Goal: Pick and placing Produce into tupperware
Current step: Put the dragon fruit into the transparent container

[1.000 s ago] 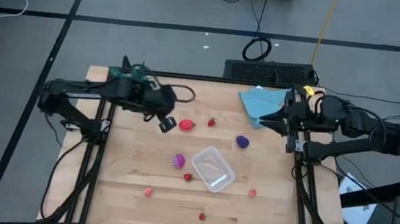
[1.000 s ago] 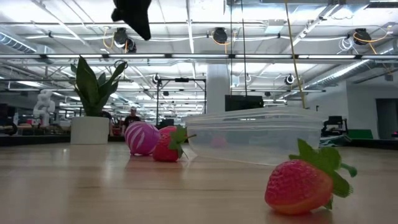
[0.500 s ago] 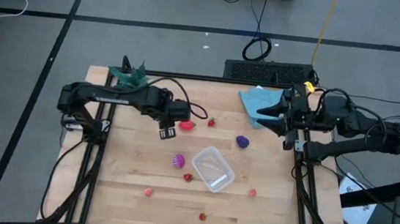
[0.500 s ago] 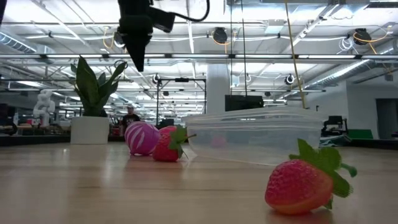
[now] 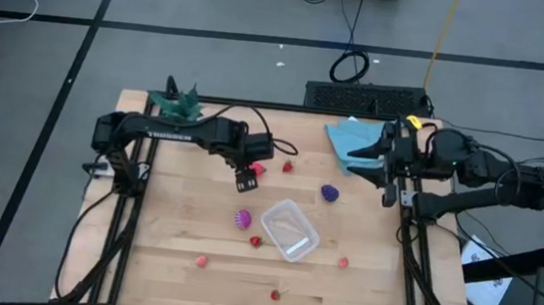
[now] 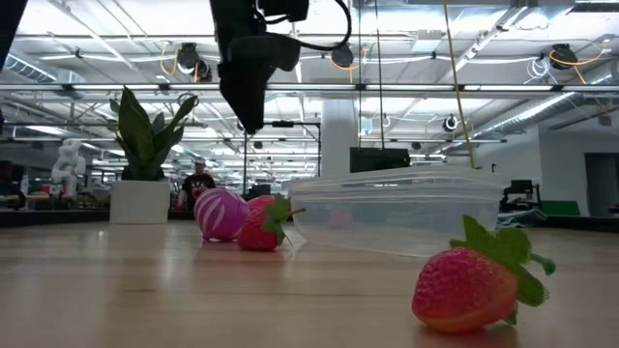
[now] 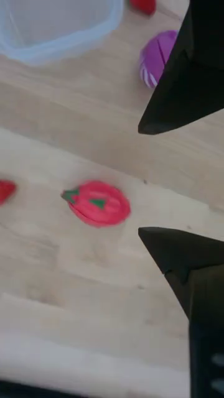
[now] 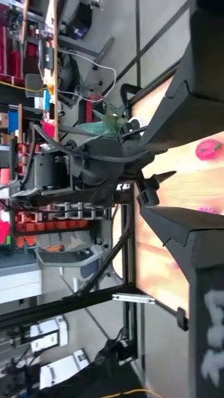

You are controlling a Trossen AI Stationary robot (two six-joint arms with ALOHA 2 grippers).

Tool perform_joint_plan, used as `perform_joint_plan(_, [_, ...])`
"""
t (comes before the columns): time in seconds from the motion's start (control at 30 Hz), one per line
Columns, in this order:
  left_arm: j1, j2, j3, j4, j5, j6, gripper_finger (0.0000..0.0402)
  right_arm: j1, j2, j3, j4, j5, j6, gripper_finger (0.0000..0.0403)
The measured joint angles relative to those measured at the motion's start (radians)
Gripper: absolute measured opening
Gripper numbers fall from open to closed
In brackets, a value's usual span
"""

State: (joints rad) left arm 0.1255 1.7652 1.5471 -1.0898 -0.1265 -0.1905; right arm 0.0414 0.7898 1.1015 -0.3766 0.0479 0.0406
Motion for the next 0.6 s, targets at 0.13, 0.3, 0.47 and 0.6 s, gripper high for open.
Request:
perform_joint_plan(0.13, [0.015,0.025,0.001,0.034,0.005,-0.025,0.0279,0.000,-0.001,0.000,-0.075,0.000,0.000,0.0151])
perform_joint_plan(0.3, [0.032,0.074,0.001,0.048,0.014,-0.001,0.0292,0.000,-0.002,0.000,-0.100,0.000,0.012,0.0151])
perform_joint_plan(0.47, [0.056,0.139,0.000,0.043,0.017,0.034,0.0306,0.000,-0.002,0.000,-0.108,0.000,-0.010,0.0151])
perform_joint_plan(0.6, [0.075,0.180,0.000,0.044,0.023,0.042,0.0317,0.000,-0.002,0.000,-0.132,0.000,-0.026,0.0151])
